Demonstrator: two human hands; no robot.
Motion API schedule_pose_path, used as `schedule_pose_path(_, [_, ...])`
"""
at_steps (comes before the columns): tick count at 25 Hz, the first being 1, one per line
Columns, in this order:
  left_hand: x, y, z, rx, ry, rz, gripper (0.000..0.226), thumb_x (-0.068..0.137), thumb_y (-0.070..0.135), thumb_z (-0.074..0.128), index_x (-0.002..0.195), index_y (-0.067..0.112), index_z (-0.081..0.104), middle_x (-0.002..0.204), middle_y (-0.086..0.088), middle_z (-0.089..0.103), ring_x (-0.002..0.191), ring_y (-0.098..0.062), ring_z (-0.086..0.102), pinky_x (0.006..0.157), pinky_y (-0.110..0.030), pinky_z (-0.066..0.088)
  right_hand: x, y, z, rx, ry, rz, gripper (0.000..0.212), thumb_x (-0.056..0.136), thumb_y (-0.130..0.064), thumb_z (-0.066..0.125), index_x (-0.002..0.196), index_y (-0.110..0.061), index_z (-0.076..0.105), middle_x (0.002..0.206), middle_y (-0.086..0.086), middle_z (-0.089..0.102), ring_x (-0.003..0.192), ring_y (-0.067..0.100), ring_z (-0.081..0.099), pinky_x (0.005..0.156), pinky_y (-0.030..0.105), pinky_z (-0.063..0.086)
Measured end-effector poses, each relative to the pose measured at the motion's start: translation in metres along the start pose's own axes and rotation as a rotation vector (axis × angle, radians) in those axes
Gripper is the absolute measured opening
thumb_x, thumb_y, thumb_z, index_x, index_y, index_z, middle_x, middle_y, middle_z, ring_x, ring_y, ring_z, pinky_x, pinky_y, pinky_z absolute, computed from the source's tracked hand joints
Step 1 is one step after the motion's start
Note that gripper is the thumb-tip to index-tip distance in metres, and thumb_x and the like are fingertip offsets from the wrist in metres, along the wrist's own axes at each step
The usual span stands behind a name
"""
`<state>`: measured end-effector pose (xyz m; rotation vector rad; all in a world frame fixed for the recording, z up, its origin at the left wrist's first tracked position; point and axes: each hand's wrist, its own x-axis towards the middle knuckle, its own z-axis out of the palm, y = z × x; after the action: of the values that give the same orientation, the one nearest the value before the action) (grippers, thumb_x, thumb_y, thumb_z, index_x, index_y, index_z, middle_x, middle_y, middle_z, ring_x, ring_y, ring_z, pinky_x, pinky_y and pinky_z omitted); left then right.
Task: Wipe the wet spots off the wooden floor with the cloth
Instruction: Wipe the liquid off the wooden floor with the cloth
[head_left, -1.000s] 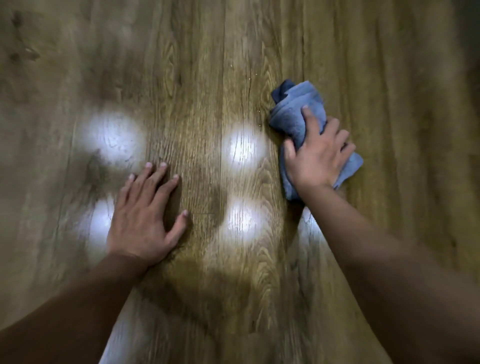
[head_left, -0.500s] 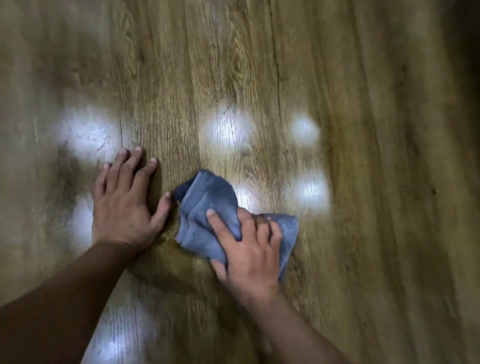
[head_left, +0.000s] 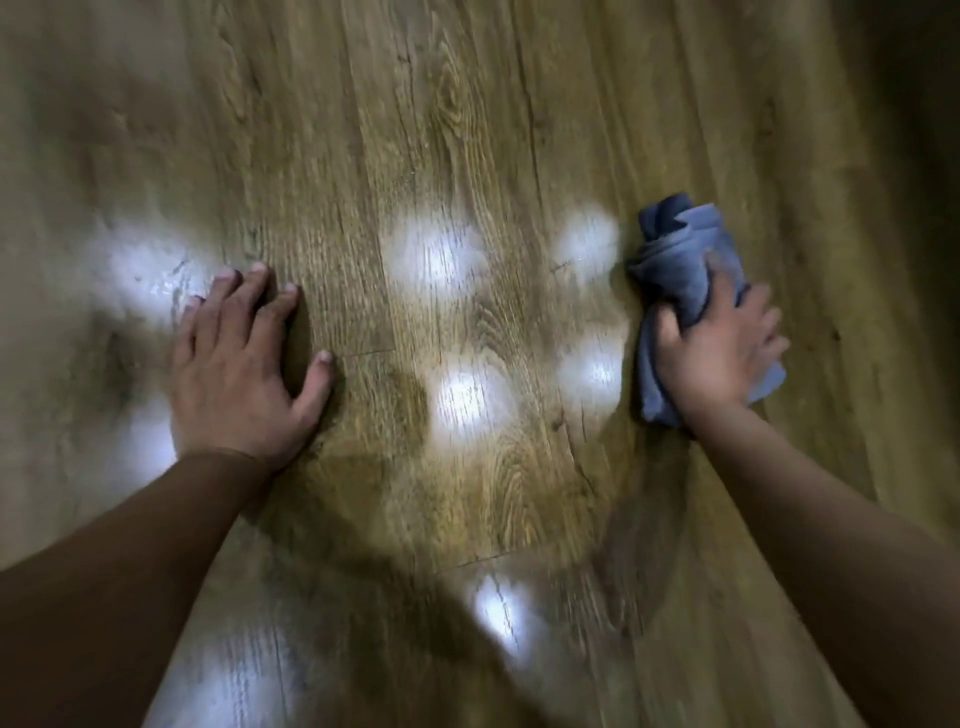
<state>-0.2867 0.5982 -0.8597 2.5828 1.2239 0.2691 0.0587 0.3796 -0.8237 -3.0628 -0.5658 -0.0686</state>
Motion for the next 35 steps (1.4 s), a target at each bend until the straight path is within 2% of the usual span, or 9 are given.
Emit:
schedule_pose_path(3, [-0.001, 0.003, -0.002, 0.034, -0.025, -0.010, 0.069, 0.091, 0.055, 0.042, 0.146, 0.013, 0.047, 0.160, -0.011, 0.036, 0.153, -0.029, 0.020, 0.121, -0.053, 0.020, -0.002, -0.051, 0.013, 0.006, 0.042, 0.240, 0.066, 0.081, -0.049, 0.056, 0.143, -0.039, 0.036, 0.130, 0.019, 0.045, 0.114, 0.043, 0.042, 0.100, 0.061, 0.029])
schedule_pose_path(5, [-0.002, 0.004, -0.005, 0.046, -0.025, -0.017, 0.069, 0.091, 0.054, 0.042, 0.146, 0.013, 0.048, 0.160, -0.012, 0.036, 0.153, -0.029, 0.021, 0.119, -0.055, 0.022, -0.020, -0.094, 0.015, 0.001, 0.061, 0.153, 0.070, 0.080, -0.049, 0.061, 0.144, -0.039, 0.037, 0.128, 0.019, 0.046, 0.110, 0.041, 0.044, 0.098, 0.058, 0.030])
schedule_pose_path(11, [-0.001, 0.005, -0.007, 0.062, -0.032, -0.018, 0.070, 0.089, 0.052, 0.042, 0.143, 0.008, 0.050, 0.157, -0.014, 0.040, 0.152, -0.030, 0.024, 0.121, -0.053, 0.020, -0.123, -0.212, 0.006, 0.038, -0.052, -0.560, 0.090, 0.070, -0.061, 0.068, 0.150, -0.039, 0.034, 0.132, 0.017, 0.044, 0.106, 0.035, 0.043, 0.097, 0.054, 0.029])
schedule_pose_path(15, [0.003, 0.006, -0.009, 0.064, -0.030, -0.006, 0.069, 0.090, 0.052, 0.042, 0.138, 0.004, 0.054, 0.157, -0.015, 0.040, 0.152, -0.031, 0.025, 0.123, -0.052, 0.019, -0.089, -0.191, 0.001, 0.052, -0.094, -1.016, 0.089, 0.071, -0.063, 0.068, 0.149, -0.041, 0.030, 0.131, 0.011, 0.045, 0.103, 0.033, 0.047, 0.091, 0.050, 0.033])
schedule_pose_path(17, [0.003, 0.005, -0.010, 0.065, -0.056, -0.012, 0.070, 0.091, 0.053, 0.043, 0.145, 0.009, 0.051, 0.161, -0.012, 0.036, 0.154, -0.028, 0.021, 0.125, -0.049, 0.014, -0.042, -0.168, 0.004, -0.019, -0.094, -0.896, 0.082, 0.077, -0.062, 0.063, 0.148, -0.045, 0.027, 0.129, 0.010, 0.046, 0.105, 0.033, 0.048, 0.089, 0.048, 0.036])
schedule_pose_path(21, [0.003, 0.006, -0.008, 0.068, -0.070, -0.015, 0.071, 0.093, 0.054, 0.042, 0.149, 0.012, 0.047, 0.163, -0.009, 0.031, 0.156, -0.025, 0.015, 0.126, -0.045, 0.008, 0.037, -0.155, 0.013, 0.083, 0.009, 0.009, 0.069, 0.080, -0.056, 0.056, 0.144, -0.043, 0.033, 0.130, 0.015, 0.044, 0.113, 0.039, 0.044, 0.096, 0.055, 0.030])
schedule_pose_path(22, [0.003, 0.006, -0.008, 0.064, -0.074, -0.019, 0.071, 0.093, 0.054, 0.041, 0.150, 0.012, 0.047, 0.164, -0.009, 0.030, 0.156, -0.024, 0.014, 0.126, -0.045, 0.008, 0.045, -0.159, 0.017, 0.085, 0.039, 0.117, 0.068, 0.079, -0.056, 0.055, 0.143, -0.042, 0.036, 0.130, 0.016, 0.044, 0.114, 0.041, 0.044, 0.097, 0.058, 0.030])
schedule_pose_path(32, [0.011, 0.012, -0.026, 0.026, -0.245, -0.054, 0.074, 0.093, 0.057, 0.039, 0.149, 0.009, 0.048, 0.162, -0.013, 0.032, 0.154, -0.031, 0.021, 0.123, -0.057, 0.016, 0.044, -0.168, 0.020, 0.067, 0.060, 0.069, 0.067, 0.076, -0.055, 0.046, 0.141, -0.038, 0.040, 0.125, 0.016, 0.047, 0.103, 0.036, 0.044, 0.091, 0.053, 0.028])
schedule_pose_path(35, [0.040, 0.005, -0.045, -0.030, -0.298, -0.243, 0.088, 0.085, 0.075, 0.045, 0.155, 0.025, 0.028, 0.167, -0.004, 0.013, 0.155, -0.028, 0.011, 0.117, -0.071, 0.000, 0.043, -0.166, 0.023, 0.031, 0.042, 0.076, 0.067, 0.075, -0.057, 0.047, 0.140, -0.040, 0.039, 0.124, 0.015, 0.047, 0.101, 0.036, 0.044, 0.090, 0.053, 0.029])
